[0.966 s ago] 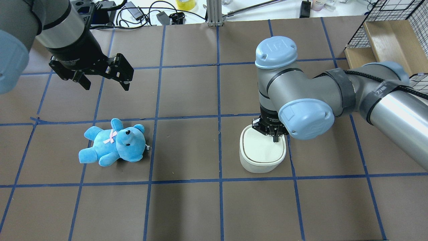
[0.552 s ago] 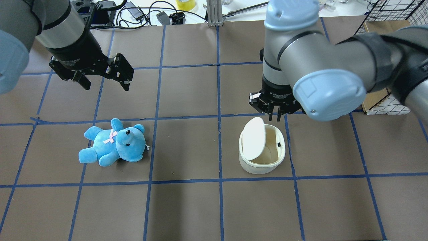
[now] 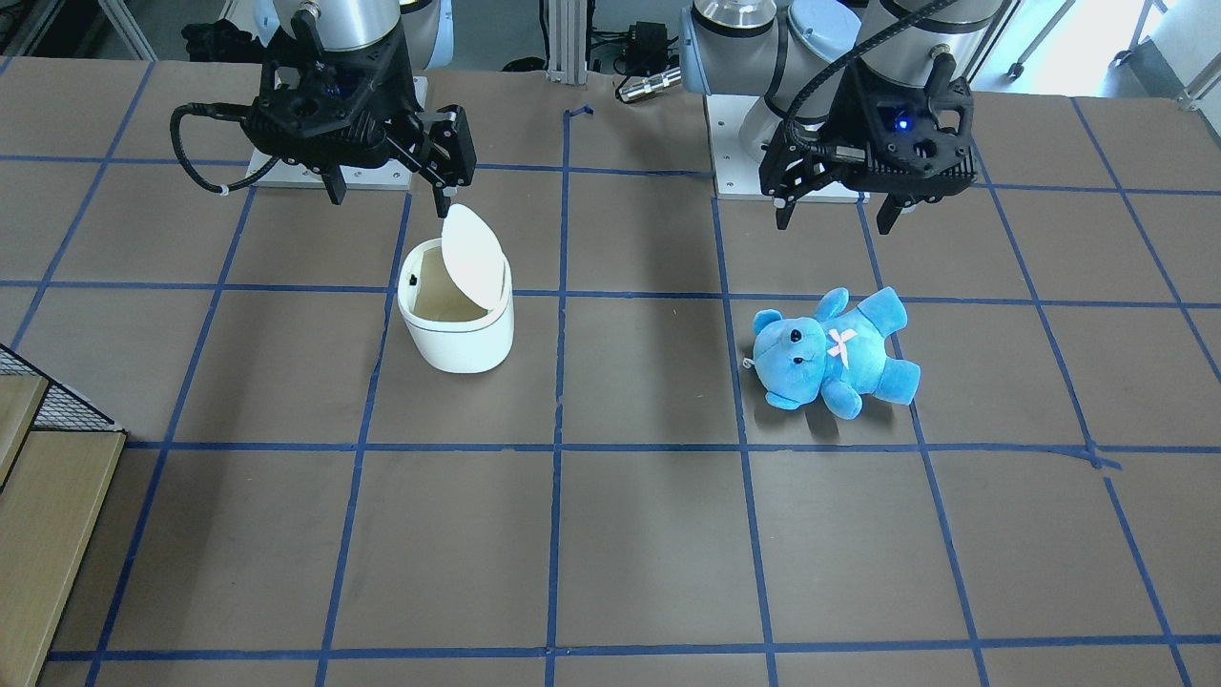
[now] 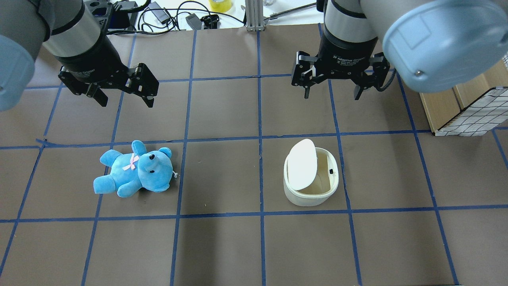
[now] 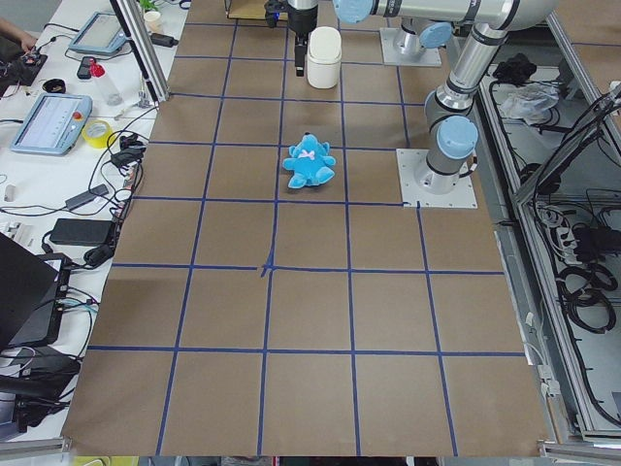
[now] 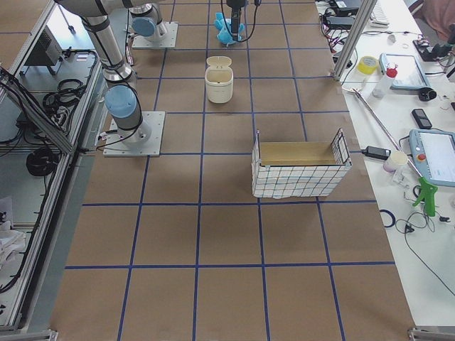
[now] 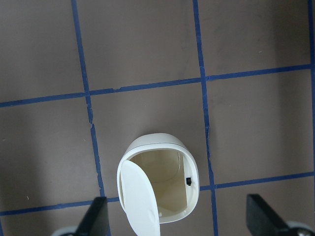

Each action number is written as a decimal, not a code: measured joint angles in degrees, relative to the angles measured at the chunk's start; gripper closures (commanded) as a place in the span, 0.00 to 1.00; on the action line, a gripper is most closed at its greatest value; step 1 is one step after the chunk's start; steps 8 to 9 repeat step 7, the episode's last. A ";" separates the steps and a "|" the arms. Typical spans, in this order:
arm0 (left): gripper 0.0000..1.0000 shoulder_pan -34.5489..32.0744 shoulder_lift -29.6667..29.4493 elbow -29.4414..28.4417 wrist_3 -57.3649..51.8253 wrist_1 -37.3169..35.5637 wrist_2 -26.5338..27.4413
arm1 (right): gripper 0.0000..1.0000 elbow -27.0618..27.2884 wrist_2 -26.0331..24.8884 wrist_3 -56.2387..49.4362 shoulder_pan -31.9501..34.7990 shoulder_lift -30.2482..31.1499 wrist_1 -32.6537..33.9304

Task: Open trash can with right arm

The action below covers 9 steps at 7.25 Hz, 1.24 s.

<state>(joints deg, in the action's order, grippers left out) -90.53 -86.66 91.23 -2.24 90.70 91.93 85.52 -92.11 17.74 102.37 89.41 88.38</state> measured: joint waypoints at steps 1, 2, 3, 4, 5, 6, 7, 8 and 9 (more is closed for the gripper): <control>0.00 0.00 0.00 0.00 -0.02 0.00 0.00 | 0.00 -0.33 -0.02 -1.94 -0.28 -0.05 0.32; 0.00 0.00 0.00 0.00 -0.02 0.00 0.00 | 0.00 -0.41 0.03 -3.03 -1.11 -0.08 0.68; 0.00 0.00 0.00 0.00 -0.01 0.00 0.00 | 0.00 -0.41 0.60 -3.57 -2.59 -0.10 1.15; 0.00 0.00 0.00 0.00 -0.01 0.00 0.00 | 0.00 -0.39 1.66 -4.74 -3.99 -0.11 1.52; 0.00 0.00 0.00 0.00 0.00 0.00 0.00 | 0.00 -0.37 2.37 -6.14 -4.71 -0.11 1.69; 0.00 0.00 0.00 0.00 -0.01 0.00 0.00 | 0.00 -0.30 2.69 -6.80 -4.96 -0.11 1.78; 0.00 0.00 0.00 0.00 0.00 0.00 0.00 | 0.00 -0.22 2.77 -7.11 -5.03 -0.12 1.84; 0.00 0.00 0.00 0.00 0.00 0.00 0.00 | 0.00 -0.22 2.77 -7.11 -5.03 -0.12 1.84; 0.00 0.00 0.00 0.00 0.00 0.00 0.00 | 0.00 -0.22 2.77 -7.11 -5.03 -0.12 1.84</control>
